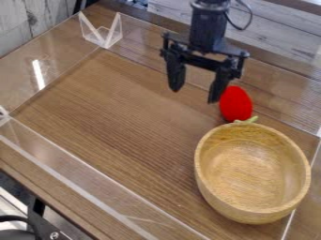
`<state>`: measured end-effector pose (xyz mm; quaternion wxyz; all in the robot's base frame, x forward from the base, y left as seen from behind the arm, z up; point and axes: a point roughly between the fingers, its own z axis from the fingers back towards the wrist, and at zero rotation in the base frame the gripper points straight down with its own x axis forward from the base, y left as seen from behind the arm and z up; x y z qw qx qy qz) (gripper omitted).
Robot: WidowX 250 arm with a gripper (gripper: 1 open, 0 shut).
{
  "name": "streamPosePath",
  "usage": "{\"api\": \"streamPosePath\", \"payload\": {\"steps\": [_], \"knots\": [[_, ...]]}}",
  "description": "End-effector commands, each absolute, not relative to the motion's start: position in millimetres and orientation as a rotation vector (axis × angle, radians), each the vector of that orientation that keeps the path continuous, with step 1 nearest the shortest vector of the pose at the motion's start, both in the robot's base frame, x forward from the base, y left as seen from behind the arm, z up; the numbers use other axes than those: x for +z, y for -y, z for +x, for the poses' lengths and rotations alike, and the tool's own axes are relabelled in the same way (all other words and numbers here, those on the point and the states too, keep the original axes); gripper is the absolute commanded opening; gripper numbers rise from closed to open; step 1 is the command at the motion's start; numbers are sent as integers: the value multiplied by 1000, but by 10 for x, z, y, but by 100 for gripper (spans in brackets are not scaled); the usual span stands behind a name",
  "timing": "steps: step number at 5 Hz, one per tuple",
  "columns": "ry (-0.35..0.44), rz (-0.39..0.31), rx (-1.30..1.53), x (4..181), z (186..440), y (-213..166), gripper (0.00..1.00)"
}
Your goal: Move the red object to the left side of the table
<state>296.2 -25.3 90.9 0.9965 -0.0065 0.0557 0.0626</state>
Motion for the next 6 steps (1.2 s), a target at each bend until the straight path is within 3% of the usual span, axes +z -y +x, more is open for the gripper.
{"api": "streamPosePath", "payload": {"steps": [1,2,4,5,6], "knots": [[-35,-25,165,951,3321,487,100],[-25,-24,209,824,3601,711,100],[-54,-4,202,648,3745,855,100],[-76,2,215,547,3692,764,0],[-82,12,210,501,3646,690,100]]}}
